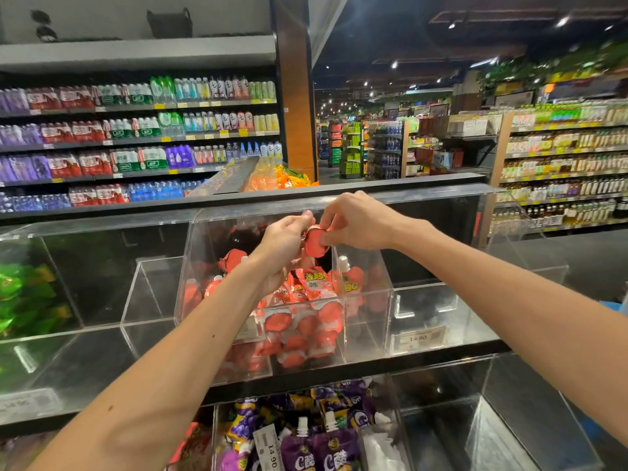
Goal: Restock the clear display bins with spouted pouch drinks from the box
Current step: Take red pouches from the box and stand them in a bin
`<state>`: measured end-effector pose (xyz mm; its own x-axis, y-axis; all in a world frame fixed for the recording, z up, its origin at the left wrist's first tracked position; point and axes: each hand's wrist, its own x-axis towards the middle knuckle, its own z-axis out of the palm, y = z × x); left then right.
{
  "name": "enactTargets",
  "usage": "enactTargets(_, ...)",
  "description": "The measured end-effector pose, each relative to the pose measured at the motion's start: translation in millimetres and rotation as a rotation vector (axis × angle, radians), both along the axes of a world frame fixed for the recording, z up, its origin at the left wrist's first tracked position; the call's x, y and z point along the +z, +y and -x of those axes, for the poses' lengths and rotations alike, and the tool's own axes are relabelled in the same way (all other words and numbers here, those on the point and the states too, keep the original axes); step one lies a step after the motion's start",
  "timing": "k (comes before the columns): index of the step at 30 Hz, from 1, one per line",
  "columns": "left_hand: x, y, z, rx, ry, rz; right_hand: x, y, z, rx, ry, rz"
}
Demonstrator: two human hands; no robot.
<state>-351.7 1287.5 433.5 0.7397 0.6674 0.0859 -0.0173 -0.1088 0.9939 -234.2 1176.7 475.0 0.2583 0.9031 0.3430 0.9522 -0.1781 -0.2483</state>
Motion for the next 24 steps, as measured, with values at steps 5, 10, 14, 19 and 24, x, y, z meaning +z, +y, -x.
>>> enactTargets(5, 1, 10, 5, 0.065, -0.028, 0.448, -5, -1, -8, 0.066, 0.079, -0.120)
enactTargets(10, 0, 18, 18, 0.003, 0.035, 0.503, -6, -9, -3, 0.186, 0.221, -0.150)
enactTargets(14, 2, 25, 23, 0.092, -0.094, 0.173, -5, -10, -8, 0.182, 0.146, -0.007)
enactTargets(19, 14, 16, 19, 0.120, -0.242, -0.218, 0, -5, -7, 0.130, 0.253, -0.190)
enactTargets(24, 8, 23, 7, 0.203, -0.285, -0.681, 2, 8, -11, 0.065, 0.207, -0.333)
